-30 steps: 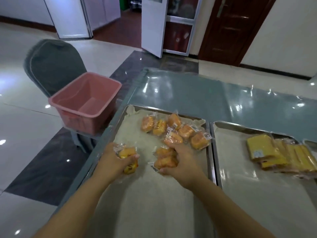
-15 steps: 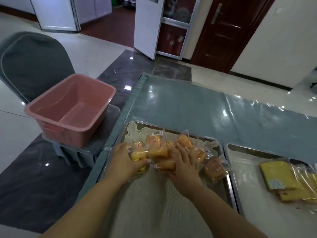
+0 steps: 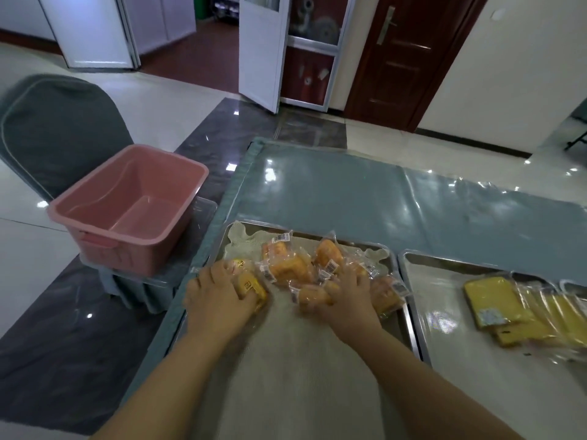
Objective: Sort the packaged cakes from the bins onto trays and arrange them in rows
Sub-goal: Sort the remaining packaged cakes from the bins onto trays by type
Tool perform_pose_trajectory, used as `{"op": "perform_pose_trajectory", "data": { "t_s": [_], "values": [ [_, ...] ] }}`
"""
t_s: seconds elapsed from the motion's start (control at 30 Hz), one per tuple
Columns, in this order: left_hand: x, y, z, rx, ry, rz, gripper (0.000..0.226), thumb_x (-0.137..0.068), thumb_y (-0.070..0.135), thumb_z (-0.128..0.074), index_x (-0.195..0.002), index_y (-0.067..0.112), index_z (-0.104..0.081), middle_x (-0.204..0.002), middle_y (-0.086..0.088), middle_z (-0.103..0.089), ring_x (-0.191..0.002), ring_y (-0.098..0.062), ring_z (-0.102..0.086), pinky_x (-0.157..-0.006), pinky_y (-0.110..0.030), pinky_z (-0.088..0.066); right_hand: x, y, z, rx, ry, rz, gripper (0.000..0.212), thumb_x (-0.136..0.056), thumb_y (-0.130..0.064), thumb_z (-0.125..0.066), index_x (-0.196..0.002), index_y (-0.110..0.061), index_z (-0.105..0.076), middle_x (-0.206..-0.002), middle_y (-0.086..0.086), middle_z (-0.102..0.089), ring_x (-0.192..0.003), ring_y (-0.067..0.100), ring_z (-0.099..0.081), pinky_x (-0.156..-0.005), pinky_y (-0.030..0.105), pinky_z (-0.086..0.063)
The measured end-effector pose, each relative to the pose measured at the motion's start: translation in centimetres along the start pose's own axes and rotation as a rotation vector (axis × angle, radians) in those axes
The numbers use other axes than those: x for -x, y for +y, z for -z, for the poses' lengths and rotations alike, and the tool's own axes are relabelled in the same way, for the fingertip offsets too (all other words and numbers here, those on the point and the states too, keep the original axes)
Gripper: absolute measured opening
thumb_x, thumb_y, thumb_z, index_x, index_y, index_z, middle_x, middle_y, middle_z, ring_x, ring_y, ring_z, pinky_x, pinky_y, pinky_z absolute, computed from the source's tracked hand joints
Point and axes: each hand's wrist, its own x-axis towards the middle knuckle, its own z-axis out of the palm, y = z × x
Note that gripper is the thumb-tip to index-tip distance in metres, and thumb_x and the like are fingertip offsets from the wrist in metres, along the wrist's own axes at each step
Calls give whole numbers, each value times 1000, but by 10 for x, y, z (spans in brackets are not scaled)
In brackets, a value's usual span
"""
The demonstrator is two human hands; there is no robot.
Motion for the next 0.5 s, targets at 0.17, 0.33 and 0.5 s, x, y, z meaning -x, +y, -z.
{"op": "perform_pose_trajectory", "data": {
  "t_s": [0.17,0.33,0.5],
  "values": [
    [24,-1,23,-172,14,-32,54,-86,50,-53,-131,21,-43,-134,-10,-39,-119,-33,-38,-95,-45,-39,23,14,26,116,54,33,40,-81,-28,-68,-117,-18,-54,-113,2,-57,-96,18,-57,-82,34,-52],
    [63,16,35,-154,8,-154,40,-86,48,-54,-115,21,-55,-116,-4,-57,-100,-25,-55,-82,-38,-49,65,29,70,138,30,72,12,-85,-28,-65,-87,-25,-54,-82,-10,-56,-75,8,-55,-64,24,-42],
    [120,56,27,-222,-84,-226,25,-83,47,-57,-98,27,-56,-100,3,-61,-90,-16,-56,-76,-31,-49,116,70,116,269,-18,3,33,-83,-39,-66,-109,-20,-58,-105,0,-62,-92,17,-58,-80,30,-49]
  ]
}}
